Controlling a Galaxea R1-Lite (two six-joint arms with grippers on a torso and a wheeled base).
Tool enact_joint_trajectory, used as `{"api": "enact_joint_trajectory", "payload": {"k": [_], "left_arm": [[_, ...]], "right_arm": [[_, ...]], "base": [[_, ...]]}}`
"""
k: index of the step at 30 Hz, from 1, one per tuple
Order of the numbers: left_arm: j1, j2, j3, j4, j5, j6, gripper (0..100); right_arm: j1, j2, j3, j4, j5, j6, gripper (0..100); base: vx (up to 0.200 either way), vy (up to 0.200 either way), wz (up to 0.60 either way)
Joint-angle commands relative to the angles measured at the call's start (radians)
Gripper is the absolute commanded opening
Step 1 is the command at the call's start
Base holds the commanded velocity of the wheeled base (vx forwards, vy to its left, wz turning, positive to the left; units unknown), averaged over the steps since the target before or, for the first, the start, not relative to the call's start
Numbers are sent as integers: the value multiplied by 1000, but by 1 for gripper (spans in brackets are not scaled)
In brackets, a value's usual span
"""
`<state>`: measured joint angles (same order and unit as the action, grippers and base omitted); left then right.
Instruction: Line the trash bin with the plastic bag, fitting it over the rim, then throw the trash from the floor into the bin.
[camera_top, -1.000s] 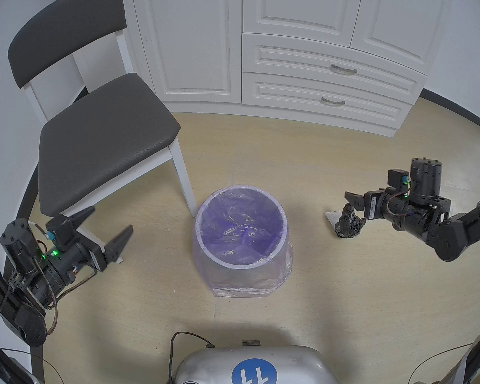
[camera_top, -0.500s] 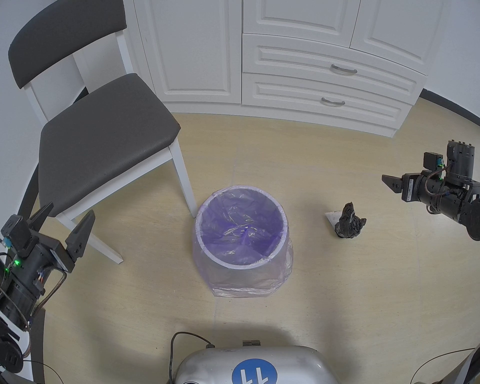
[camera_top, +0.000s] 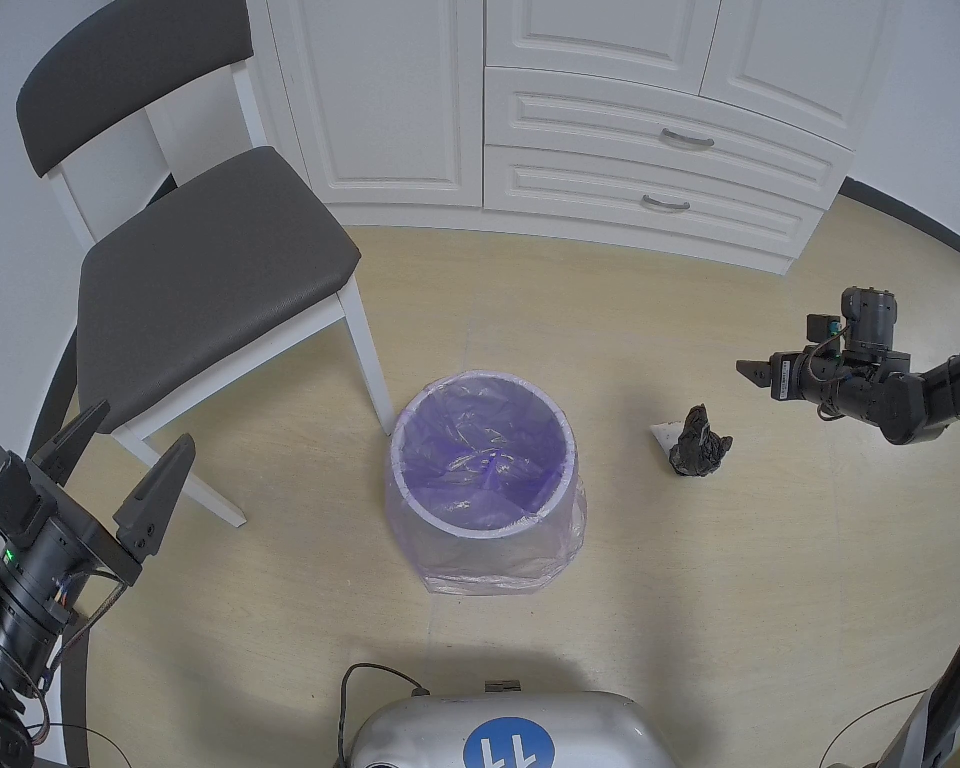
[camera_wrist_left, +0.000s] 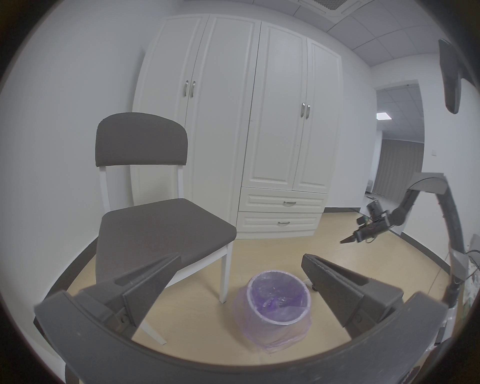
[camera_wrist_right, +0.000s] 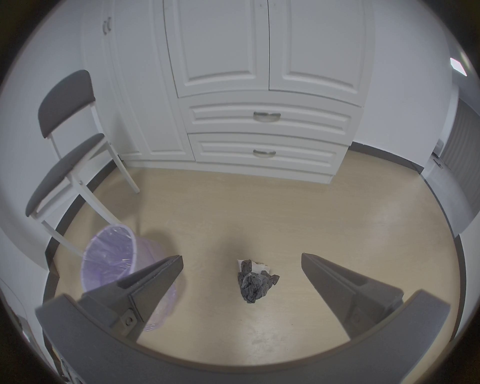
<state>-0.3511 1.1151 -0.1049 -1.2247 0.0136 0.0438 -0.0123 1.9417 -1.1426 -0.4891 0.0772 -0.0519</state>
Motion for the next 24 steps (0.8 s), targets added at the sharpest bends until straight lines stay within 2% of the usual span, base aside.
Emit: {"api": "enact_joint_trajectory", "payload": {"k": [1, 5, 10, 15, 18, 22, 23, 24], "left_arm": [[-37, -17, 1, 14, 2, 48, 100], [-42, -14, 13, 14, 0, 71, 100], [-72, -11, 31, 17, 2, 80, 100], [-75, 6, 48, 56, 5, 87, 100], [-75, 9, 51, 83, 11, 113, 100], [-75, 9, 60, 91, 37, 159, 100], [-75, 8, 68, 91, 37, 177, 100], [-75, 8, 70, 91, 37, 183, 100]], "right_arm": [[-32, 200, -151, 90, 3, 17, 100], [-21, 212, -163, 89, 1, 60, 100], [22, 146, -105, 86, -5, 58, 100], [91, 62, -5, 84, -10, 20, 100], [126, 45, 38, 80, -60, -17, 100], [247, 25, 150, -9, -113, -36, 100], [313, 25, 199, -69, -120, -39, 100], [342, 25, 216, -94, -123, -39, 100]], "base": [[0, 0, 0], [0, 0, 0], [0, 0, 0], [0, 0, 0], [0, 0, 0], [0, 0, 0], [0, 0, 0], [0, 0, 0]]}}
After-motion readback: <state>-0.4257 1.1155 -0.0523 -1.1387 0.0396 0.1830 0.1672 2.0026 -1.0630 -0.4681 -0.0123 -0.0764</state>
